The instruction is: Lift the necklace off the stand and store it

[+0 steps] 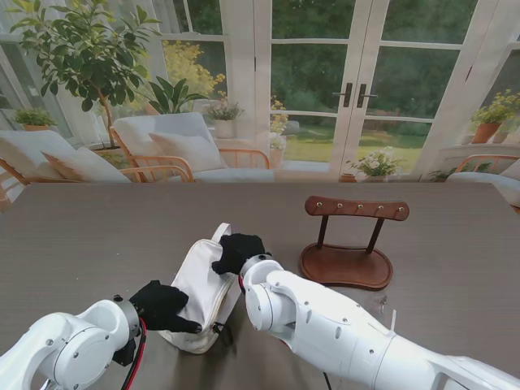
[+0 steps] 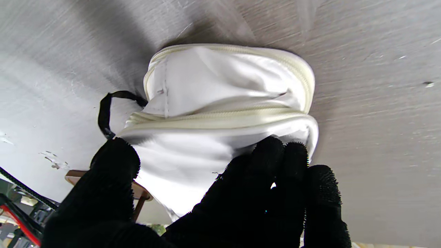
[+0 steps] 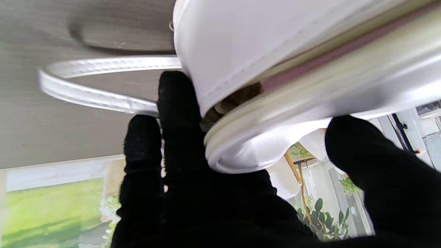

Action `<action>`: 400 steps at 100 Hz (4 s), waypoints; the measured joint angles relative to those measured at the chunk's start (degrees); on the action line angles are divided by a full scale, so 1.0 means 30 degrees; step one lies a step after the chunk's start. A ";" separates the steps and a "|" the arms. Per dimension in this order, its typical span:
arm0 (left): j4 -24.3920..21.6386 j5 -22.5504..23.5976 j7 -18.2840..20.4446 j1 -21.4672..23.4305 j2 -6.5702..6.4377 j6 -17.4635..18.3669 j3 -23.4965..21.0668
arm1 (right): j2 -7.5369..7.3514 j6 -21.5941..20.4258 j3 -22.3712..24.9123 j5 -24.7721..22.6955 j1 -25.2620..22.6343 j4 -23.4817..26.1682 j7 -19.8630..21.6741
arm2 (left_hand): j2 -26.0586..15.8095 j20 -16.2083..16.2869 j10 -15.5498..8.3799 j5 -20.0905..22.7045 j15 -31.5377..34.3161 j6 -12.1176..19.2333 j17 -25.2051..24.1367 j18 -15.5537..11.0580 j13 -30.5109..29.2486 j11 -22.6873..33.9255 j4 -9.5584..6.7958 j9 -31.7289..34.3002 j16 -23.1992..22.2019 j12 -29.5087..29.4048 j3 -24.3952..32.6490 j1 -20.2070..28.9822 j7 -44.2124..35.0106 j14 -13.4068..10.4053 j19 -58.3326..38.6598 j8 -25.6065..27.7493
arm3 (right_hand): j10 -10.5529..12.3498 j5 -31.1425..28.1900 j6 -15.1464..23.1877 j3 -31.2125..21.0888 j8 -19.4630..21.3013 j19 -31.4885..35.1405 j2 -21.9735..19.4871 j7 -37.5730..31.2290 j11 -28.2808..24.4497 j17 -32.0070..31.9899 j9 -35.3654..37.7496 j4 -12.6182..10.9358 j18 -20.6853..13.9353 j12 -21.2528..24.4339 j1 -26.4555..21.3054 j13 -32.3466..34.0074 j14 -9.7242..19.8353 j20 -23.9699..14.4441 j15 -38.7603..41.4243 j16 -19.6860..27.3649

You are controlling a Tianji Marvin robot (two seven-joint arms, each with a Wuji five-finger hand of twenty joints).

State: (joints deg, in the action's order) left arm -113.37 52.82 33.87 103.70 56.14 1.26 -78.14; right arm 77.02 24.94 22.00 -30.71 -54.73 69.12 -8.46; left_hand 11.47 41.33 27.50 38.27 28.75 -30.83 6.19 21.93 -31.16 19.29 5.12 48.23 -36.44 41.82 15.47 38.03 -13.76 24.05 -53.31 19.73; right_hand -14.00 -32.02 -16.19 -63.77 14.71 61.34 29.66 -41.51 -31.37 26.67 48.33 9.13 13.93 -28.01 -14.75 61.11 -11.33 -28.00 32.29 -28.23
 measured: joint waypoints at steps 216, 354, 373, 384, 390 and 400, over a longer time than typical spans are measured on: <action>0.2573 0.1510 -0.2277 -0.1608 0.0428 0.1773 -0.0955 | -0.2553 0.1479 0.2977 -0.0525 -0.4007 0.4369 0.1696 | -0.0002 -0.0116 -0.3052 -0.0609 0.0107 0.4115 0.0280 -0.0898 -0.0332 -0.1145 -0.0086 -0.0789 0.0004 -0.0486 -0.1035 0.0212 0.2106 -0.0192 -0.0613 -0.1023 | 0.1800 -0.3708 0.1433 0.5473 0.1549 0.2864 -0.4499 -0.0362 -0.1788 0.1691 0.3130 -0.0992 0.0937 -0.1868 0.2186 0.1926 0.0483 -0.0579 0.3297 -0.1153; 0.9828 -0.1872 -0.4564 -0.8368 -0.0297 0.9552 0.3581 | -0.2111 -0.0821 0.3089 0.0333 -0.3648 0.3267 0.0665 | 0.0048 0.0668 0.1147 -0.5173 -0.0752 1.0290 -0.1403 -0.0069 0.1841 -0.0627 -0.0317 -0.3666 -0.0407 0.0055 -0.1782 0.0808 0.4106 0.0201 0.1326 -0.5255 | 0.1509 -0.3125 0.0848 0.4458 0.0827 0.2866 -0.4093 -0.1172 -0.1997 0.1691 0.2865 -0.0992 0.0721 -0.1561 0.1802 0.1920 0.0622 -0.0580 0.4031 -0.1339; 1.0091 -0.1789 -0.4199 -0.9257 -0.0362 0.9890 0.4260 | -0.2095 -0.0993 0.3118 0.0603 -0.3626 0.3083 0.0677 | 0.0067 0.0668 0.1199 -0.3347 -0.0942 0.9918 -0.1403 -0.0061 0.1832 -0.0601 -0.0287 -0.3382 -0.0133 0.0067 -0.1782 0.0796 0.3989 0.0203 0.1445 -0.4834 | 0.1502 -0.3135 0.0840 0.4458 0.0645 0.2867 -0.4093 -0.1219 -0.2003 0.1691 0.2865 -0.0992 0.0719 -0.1557 0.1769 0.1920 0.0622 -0.0580 0.4148 -0.1339; 1.0310 -0.1838 -0.4198 -0.9819 -0.0382 0.9894 0.4838 | -0.2097 -0.1012 0.3171 0.0631 -0.3641 0.3068 0.0739 | 0.0067 0.0669 0.1210 -0.2399 -0.1004 0.9717 -0.1184 -0.0054 0.1503 -0.0391 -0.0285 -0.2800 -0.0124 0.0525 -0.1782 0.0796 0.3931 0.0203 0.1450 -0.4343 | 0.1493 -0.3142 0.0831 0.4457 0.0629 0.2869 -0.4093 -0.1219 -0.2003 0.1691 0.2865 -0.0992 0.0716 -0.1553 0.1768 0.1920 0.0644 -0.0580 0.4185 -0.1339; 1.0381 -0.1787 -0.4194 -1.0145 -0.0404 0.9707 0.5239 | -0.2110 -0.1096 0.3289 0.0632 -0.3710 0.3079 0.0795 | 0.0067 0.0669 0.1211 -0.2032 -0.1056 0.9714 -0.1181 -0.0046 0.1395 0.0026 -0.0285 -0.2586 -0.0120 0.1035 -0.1859 0.0776 0.3927 0.0167 0.1452 -0.3886 | 0.1494 -0.3145 0.0831 0.4457 0.0628 0.2870 -0.4093 -0.1220 -0.2003 0.1691 0.2865 -0.0992 0.0708 -0.1551 0.1784 0.1917 0.0654 -0.0580 0.4185 -0.1339; 1.0341 -0.1279 -0.4230 -1.0603 -0.0402 0.8809 0.5960 | -0.2249 -0.1323 0.3635 0.0426 -0.3958 0.3299 0.0960 | 0.0067 0.0654 0.0803 -0.1869 -0.1047 1.0397 -0.1181 -0.0358 0.1372 0.0995 -0.0095 -0.2463 -0.0115 0.2106 -0.2464 0.0600 0.3924 -0.0187 0.1484 -0.3486 | 0.1490 -0.3118 0.0955 0.4457 0.0621 0.2872 -0.4085 -0.1014 -0.2080 0.1691 0.2657 -0.0992 0.0704 -0.1231 0.2147 0.1599 0.0654 -0.0580 0.3213 -0.1077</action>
State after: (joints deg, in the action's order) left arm -82.34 48.98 21.17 71.89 54.93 27.69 -60.26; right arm 70.28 20.97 32.90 -29.43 -66.61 79.02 -5.58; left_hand 11.67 43.29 29.91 32.66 25.61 0.36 2.65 20.85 -27.05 22.28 4.84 40.84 -36.79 48.14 8.07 39.83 -1.99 23.49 -48.85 9.28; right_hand -9.53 -41.37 -13.32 -50.40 16.58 69.96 17.40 -44.55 -37.61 31.75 56.30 6.15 16.04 -31.70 -8.31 65.91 -9.37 -29.74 41.93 -31.46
